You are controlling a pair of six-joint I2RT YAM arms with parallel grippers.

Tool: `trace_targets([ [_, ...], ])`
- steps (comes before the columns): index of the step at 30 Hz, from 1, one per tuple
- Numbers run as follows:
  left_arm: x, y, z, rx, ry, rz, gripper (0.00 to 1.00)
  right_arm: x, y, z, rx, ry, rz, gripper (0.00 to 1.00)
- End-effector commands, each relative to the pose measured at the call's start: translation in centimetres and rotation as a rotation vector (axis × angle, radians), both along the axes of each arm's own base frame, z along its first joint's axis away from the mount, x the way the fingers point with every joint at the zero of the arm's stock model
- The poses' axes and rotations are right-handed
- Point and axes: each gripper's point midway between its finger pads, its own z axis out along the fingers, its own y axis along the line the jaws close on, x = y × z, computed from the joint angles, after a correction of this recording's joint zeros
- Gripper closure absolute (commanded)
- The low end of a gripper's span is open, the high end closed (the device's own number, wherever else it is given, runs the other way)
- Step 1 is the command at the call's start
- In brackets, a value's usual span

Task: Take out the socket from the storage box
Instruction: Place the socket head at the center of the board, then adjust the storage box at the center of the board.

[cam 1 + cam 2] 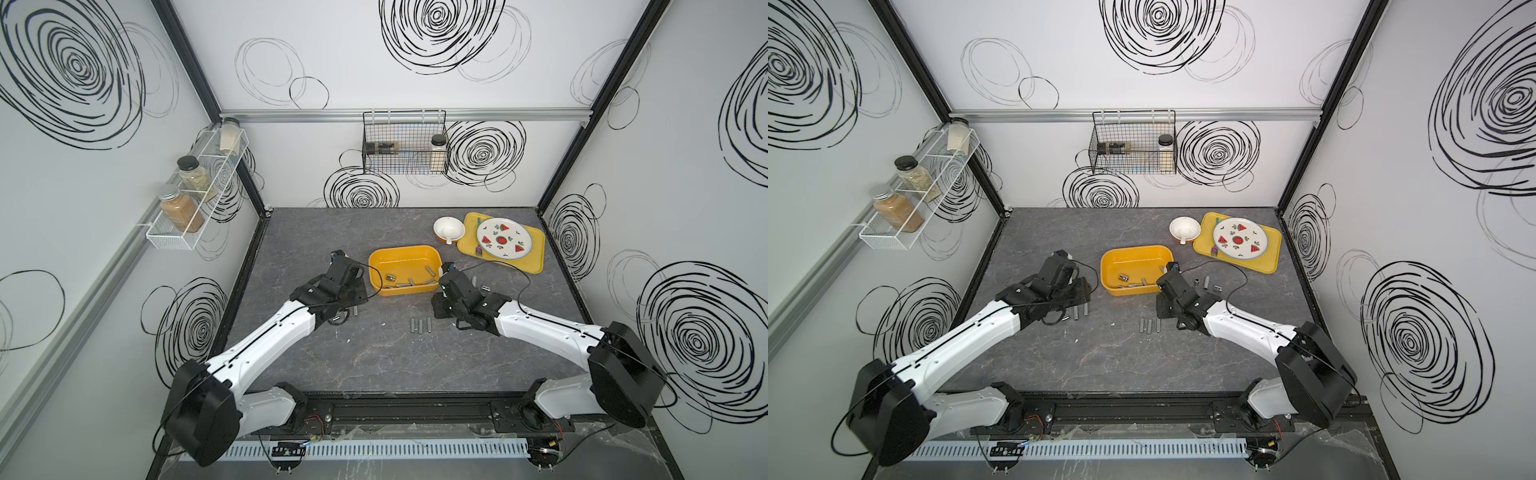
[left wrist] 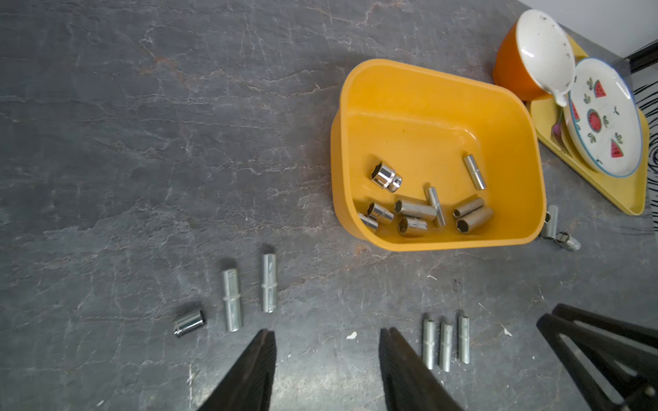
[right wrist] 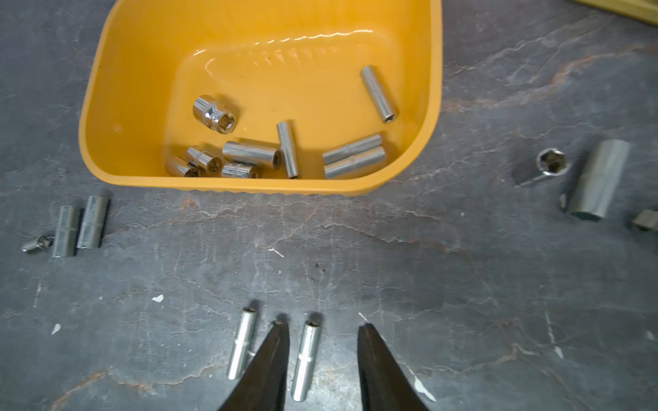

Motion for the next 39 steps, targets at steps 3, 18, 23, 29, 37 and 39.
trace_targets([
  [3, 5.2, -2.7, 0.1, 0.002, -0.036, 0.013, 0.46, -0.2, -1.3, 0.3, -0.028, -0.049, 0.005, 0.63],
  [18, 7.6, -3.3, -9.5, 0.12, 0.151, 0.053, 0.55, -0.8, -1.6, 0.4, -0.024, -0.048, 0.018, 0.63],
  [23, 7.8, -2.9, -10.1, 0.132, 0.162, 0.061, 0.6, -0.9, -1.6, -0.2, -0.031, -0.033, 0.023, 0.63],
  [29, 8.1, -2.6, -9.4, 0.123, 0.159, 0.071, 0.76, -0.9, -1.4, -0.7, -0.033, -0.023, 0.026, 0.63],
  [37, 7.4, -2.6, -8.9, 0.1, 0.182, 0.077, 1.0, -0.2, -1.1, 0.5, -0.031, -0.047, 0.026, 0.63],
  [39, 7.2, -2.4, -8.7, 0.104, 0.193, 0.079, 1.0, -0.1, -1.1, 0.7, -0.029, -0.056, 0.023, 0.63],
])
